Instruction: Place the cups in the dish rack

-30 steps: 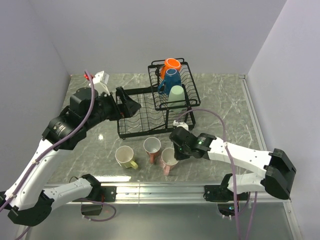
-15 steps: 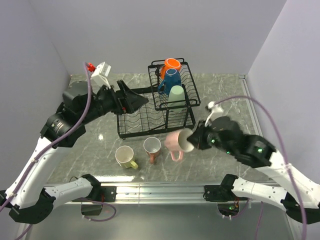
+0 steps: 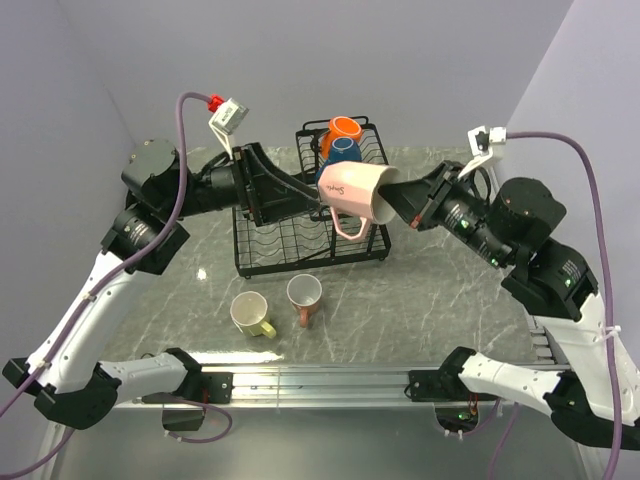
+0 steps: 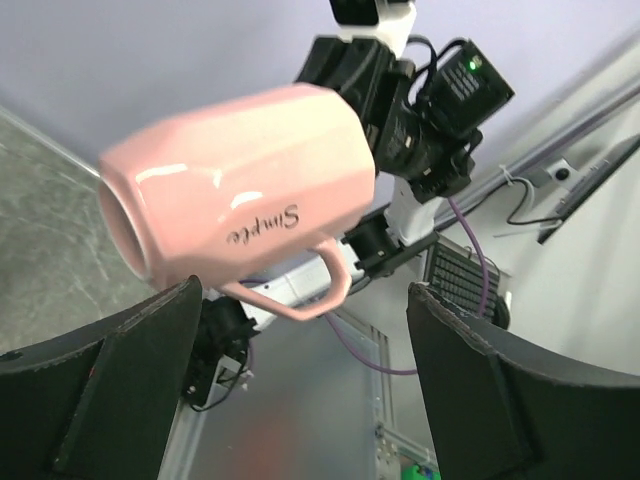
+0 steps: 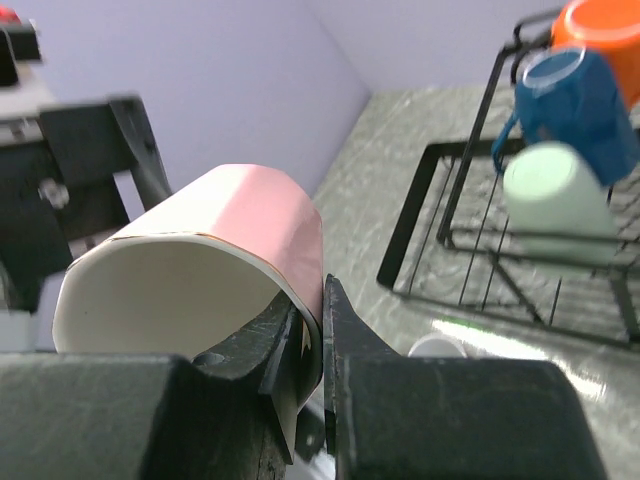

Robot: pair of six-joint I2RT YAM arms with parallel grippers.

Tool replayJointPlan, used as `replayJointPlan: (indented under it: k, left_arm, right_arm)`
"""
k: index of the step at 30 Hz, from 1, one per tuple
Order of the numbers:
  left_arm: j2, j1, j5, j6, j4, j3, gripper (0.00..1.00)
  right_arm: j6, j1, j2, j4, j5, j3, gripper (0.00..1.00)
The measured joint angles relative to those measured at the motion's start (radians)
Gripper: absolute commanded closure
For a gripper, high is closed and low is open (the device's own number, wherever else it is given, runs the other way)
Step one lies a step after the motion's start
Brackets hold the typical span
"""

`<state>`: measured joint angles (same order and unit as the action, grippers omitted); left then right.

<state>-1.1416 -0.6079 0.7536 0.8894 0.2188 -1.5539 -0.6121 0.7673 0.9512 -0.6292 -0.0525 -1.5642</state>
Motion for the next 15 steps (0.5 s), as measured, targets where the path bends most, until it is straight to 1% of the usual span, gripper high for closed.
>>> replayJointPlan:
  k: [6,10,15]
  left_arm:
    - [-0.006,0.002,0.064,0.038,-0.033,0.01,0.12]
    - [-0.004,0.002,0.093,0.092,-0.107,0.07,0.17]
    - [-0.013,0.002,0.097,0.13,-0.127,0.127,0.19]
  right_arm:
    - [0.042,-0.009,0.055,0.005,0.0,-0.075,1.0]
    - [0.048,-0.009,0.055,0.011,0.003,-0.074,1.0]
    - [0.029,-0.009,0.03,0.068,0.014,-0.025,1.0]
